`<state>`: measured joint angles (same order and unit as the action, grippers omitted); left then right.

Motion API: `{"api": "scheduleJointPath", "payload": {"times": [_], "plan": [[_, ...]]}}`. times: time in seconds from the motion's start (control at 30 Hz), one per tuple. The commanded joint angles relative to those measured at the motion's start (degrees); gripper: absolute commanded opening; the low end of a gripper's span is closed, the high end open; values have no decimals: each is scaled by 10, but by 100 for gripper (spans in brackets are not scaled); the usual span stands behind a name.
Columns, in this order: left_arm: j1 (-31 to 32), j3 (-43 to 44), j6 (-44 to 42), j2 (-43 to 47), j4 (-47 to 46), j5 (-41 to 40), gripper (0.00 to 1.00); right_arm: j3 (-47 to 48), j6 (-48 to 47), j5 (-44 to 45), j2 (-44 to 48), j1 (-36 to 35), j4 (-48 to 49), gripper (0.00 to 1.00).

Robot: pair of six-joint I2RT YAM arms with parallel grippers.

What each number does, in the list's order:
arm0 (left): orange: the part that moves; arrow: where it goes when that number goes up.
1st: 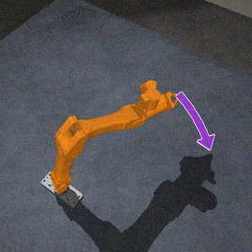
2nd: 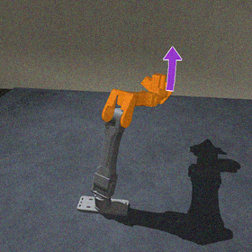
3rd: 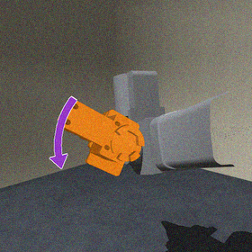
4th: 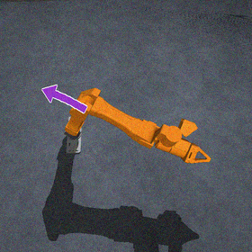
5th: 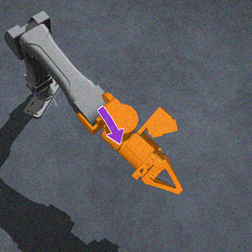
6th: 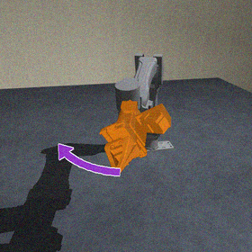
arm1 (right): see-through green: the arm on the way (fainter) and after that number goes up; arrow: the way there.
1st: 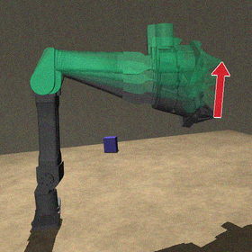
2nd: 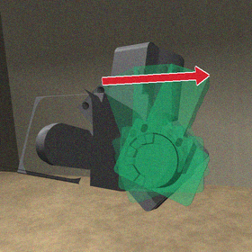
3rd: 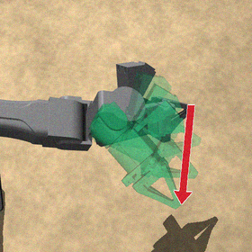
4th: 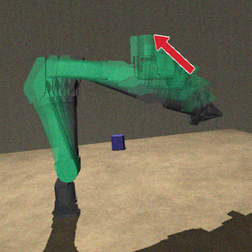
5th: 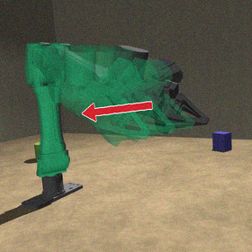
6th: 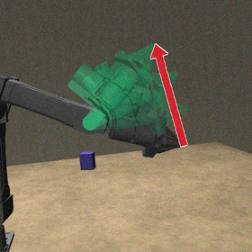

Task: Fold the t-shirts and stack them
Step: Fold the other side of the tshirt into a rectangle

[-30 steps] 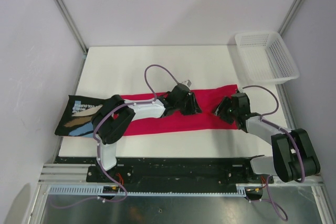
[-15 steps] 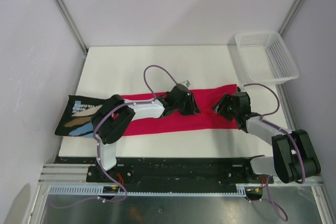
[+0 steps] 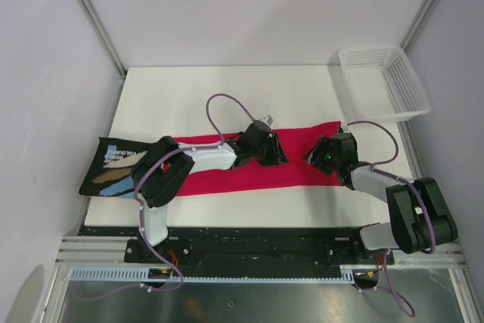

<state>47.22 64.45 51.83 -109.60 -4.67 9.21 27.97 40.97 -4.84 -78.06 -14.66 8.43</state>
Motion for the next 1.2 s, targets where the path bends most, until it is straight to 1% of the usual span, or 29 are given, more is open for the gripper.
{"api": "scheduleJointPath", "payload": {"times": [0.0,0.07,0.13,0.27,0.37,0.53,0.67,0.8,0.9,1.03,1.17], "plan": [[-5,-4,-16,23,-11,1,39,7,9,5,-14,-4,40,57],[-5,-4,-16,22,-11,2,39,13,15,1,-20,-4,48,53],[-5,-4,-16,23,-11,3,39,20,23,-3,-25,-4,52,47],[-5,0,-17,21,-11,6,39,41,38,-4,-29,-5,48,27],[-5,2,-16,17,-11,9,39,59,47,2,-24,-5,26,15],[-5,2,-16,12,-11,11,39,85,67,14,-10,-5,-48,6],[-5,1,-14,12,-13,12,39,92,95,9,0,-5,-111,3],[-5,-3,-11,16,-18,15,39,95,121,-16,-3,-5,-147,2],[-5,-10,-10,23,-20,14,39,99,134,-39,-10,-5,-164,6],[-5,-20,-9,29,-24,15,39,102,150,-69,-15,-5,-163,17],[-5,-27,-7,31,-29,20,40,110,172,-104,-29,-6,-153,21]]}}
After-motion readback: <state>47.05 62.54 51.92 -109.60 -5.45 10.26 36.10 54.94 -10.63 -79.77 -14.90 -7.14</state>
